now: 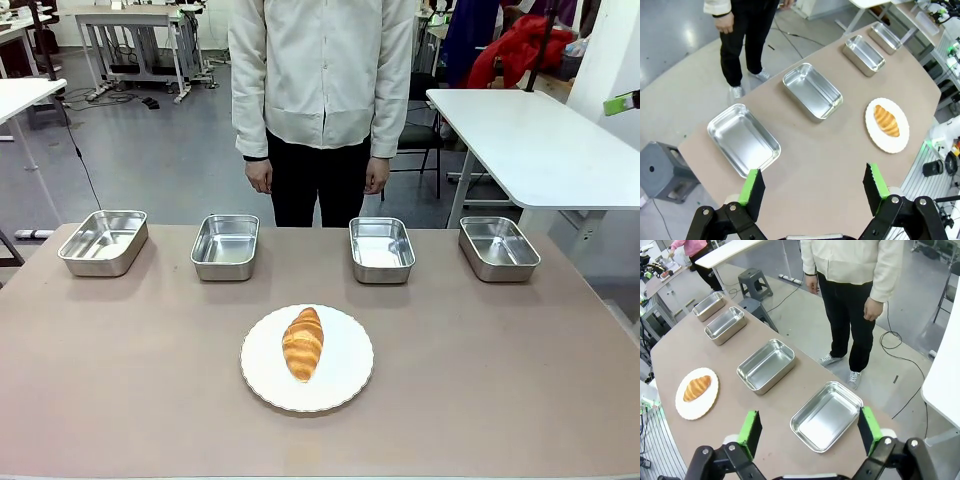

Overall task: Place the bread in the container.
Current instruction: Place the Butter Roll into the Airtight Container indicated by the human.

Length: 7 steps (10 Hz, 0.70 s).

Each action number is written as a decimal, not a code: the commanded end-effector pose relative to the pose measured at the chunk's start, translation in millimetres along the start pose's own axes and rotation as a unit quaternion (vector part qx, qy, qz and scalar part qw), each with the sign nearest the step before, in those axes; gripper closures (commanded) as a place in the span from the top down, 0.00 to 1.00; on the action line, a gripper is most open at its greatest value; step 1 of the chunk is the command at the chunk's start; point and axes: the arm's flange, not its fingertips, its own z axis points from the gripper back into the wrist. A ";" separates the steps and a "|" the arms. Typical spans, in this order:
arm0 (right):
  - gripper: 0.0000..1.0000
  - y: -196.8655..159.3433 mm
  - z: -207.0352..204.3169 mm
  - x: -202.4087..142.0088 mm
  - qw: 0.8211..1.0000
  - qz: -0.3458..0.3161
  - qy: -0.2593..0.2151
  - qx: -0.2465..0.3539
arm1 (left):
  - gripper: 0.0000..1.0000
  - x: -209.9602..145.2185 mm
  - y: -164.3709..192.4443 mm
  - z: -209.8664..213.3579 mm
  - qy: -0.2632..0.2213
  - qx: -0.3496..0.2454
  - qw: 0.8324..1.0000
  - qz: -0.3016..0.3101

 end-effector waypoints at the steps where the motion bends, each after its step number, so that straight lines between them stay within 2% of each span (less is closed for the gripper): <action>1: 1.00 2.0 0.7 1.4 1.000 0.002 -0.003 0.003 | 1.00 0.6 -1.4 0.5 -0.010 -0.004 1.000 -0.002; 7: 1.00 2.0 0.7 1.4 1.000 0.002 -0.003 0.003 | 1.00 0.6 -1.4 0.5 -0.010 -0.004 1.000 -0.002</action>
